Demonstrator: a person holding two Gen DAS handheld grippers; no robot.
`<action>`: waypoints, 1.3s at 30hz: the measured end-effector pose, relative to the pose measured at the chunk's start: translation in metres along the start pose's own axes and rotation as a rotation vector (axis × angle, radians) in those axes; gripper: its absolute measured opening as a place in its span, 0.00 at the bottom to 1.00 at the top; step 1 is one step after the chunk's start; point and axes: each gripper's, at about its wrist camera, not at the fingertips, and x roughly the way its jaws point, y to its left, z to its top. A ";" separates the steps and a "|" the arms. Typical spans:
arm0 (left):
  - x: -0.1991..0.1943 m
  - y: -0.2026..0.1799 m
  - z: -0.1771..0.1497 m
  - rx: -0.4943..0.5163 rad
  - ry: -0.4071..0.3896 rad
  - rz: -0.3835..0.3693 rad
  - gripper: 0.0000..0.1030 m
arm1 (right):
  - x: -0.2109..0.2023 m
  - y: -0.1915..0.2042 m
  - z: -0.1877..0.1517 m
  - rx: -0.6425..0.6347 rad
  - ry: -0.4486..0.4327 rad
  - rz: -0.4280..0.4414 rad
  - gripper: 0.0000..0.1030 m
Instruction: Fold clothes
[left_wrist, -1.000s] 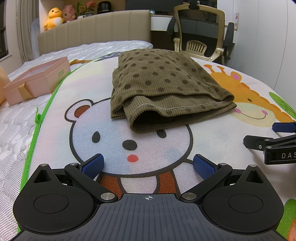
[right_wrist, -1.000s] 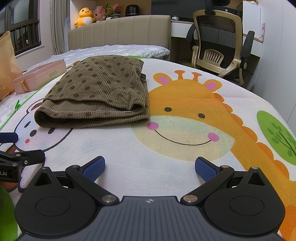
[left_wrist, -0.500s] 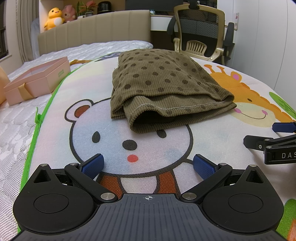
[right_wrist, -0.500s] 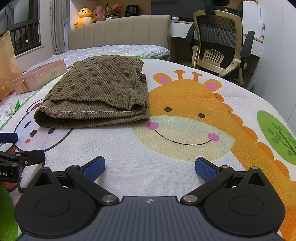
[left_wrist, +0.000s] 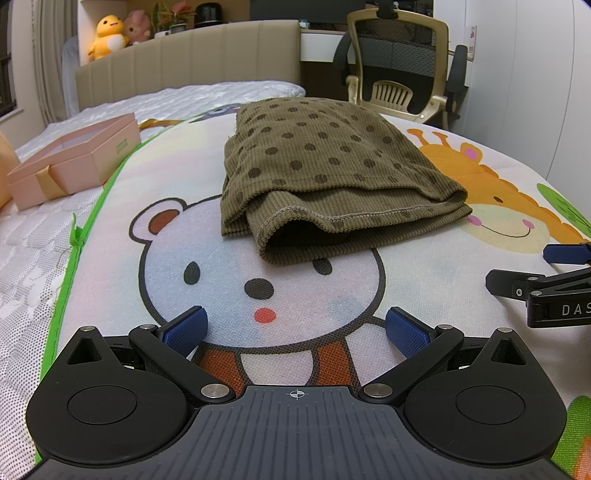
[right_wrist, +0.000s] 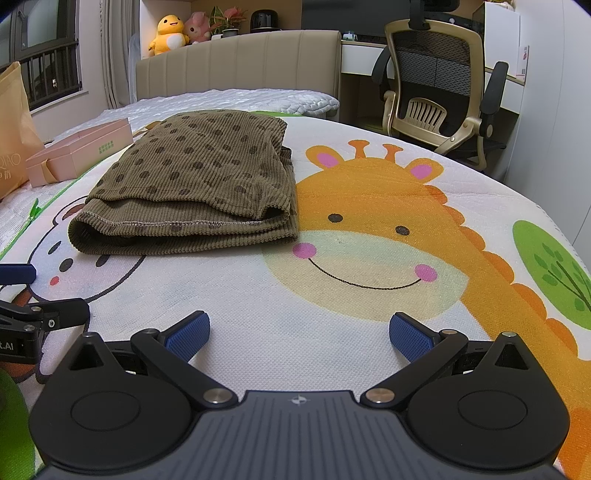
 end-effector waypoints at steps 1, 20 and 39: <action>0.000 0.000 0.000 0.000 0.000 0.001 1.00 | 0.000 0.000 0.000 -0.002 0.000 -0.001 1.00; -0.001 0.001 0.000 -0.006 0.001 0.005 1.00 | -0.001 0.001 0.000 -0.002 -0.004 0.002 1.00; 0.000 0.001 0.000 -0.007 0.001 0.004 1.00 | -0.002 0.002 -0.001 -0.003 -0.004 0.002 1.00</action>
